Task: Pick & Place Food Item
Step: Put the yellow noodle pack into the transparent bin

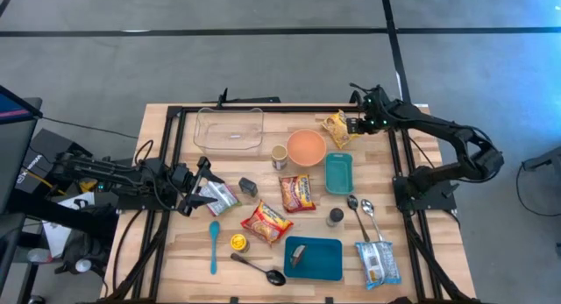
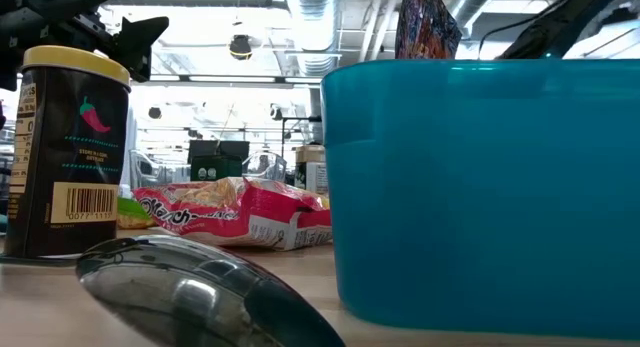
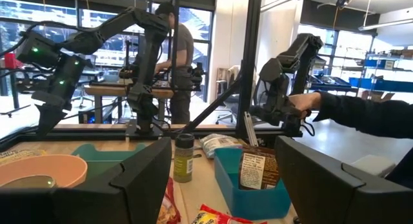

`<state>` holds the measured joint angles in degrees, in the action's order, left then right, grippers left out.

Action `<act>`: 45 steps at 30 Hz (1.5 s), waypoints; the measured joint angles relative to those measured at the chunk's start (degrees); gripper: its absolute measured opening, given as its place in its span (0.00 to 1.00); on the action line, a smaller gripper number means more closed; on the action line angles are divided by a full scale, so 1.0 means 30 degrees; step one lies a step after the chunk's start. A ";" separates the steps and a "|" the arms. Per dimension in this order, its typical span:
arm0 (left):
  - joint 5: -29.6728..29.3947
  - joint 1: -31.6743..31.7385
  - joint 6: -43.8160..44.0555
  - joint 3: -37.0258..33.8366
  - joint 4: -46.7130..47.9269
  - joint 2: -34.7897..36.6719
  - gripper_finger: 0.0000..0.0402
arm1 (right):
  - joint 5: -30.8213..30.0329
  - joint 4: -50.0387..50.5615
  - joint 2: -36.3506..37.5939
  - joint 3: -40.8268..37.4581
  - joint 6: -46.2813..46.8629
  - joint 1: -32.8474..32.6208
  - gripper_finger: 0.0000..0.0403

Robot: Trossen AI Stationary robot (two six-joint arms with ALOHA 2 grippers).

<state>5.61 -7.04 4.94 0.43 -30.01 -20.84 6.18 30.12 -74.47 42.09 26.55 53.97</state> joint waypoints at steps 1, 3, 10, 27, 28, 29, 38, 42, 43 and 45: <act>-0.0003 -0.0004 -0.0004 0.0003 0.0001 0.0000 0.67 | 0.0013 -0.0161 0.0305 -0.0315 0.0027 -0.0007 0.22; -0.0004 0.0000 0.0001 0.0007 -0.0002 -0.0006 0.67 | 0.0129 -0.0756 0.1068 -0.1101 0.0086 -0.0005 0.22; -0.0004 0.0000 -0.0004 0.0007 0.0004 -0.0004 0.67 | 0.2502 -0.3521 0.3714 -0.3511 0.1054 0.0419 0.22; 0.0000 0.0004 0.0003 0.0000 -0.0004 -0.0007 0.67 | 0.2490 -0.2070 0.3166 -0.3767 0.2515 0.2046 0.22; 0.0000 0.0003 -0.0003 0.0007 -0.0003 -0.0007 0.67 | 0.2497 -0.2191 0.3007 -0.3767 0.2519 0.2102 0.22; -0.0007 0.0003 0.0004 0.0007 -0.0003 -0.0007 0.67 | 0.2499 -0.2281 0.2845 -0.3767 0.2519 0.2108 0.22; -0.0007 -0.0004 -0.0002 0.0002 -0.0004 -0.0002 0.67 | 0.2502 -0.2349 0.2238 -0.3767 0.2504 0.2108 0.32; -0.0007 0.0001 -0.0004 0.0007 -0.0004 0.0000 0.67 | 0.2497 -0.2337 0.2449 -0.3767 0.2511 0.2108 0.41; -0.0004 0.0000 -0.0001 0.0007 0.0004 -0.0007 0.67 | 0.2504 -0.2337 0.2482 -0.3767 0.2511 0.2108 0.44; -0.0007 -0.0003 -0.0004 0.0007 -0.0004 -0.0007 0.67 | 0.2504 -0.2337 0.2482 -0.3767 0.2511 0.2100 0.47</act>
<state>5.58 -7.05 4.93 0.45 -30.02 -20.86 13.69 23.11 -67.02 30.79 34.09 60.27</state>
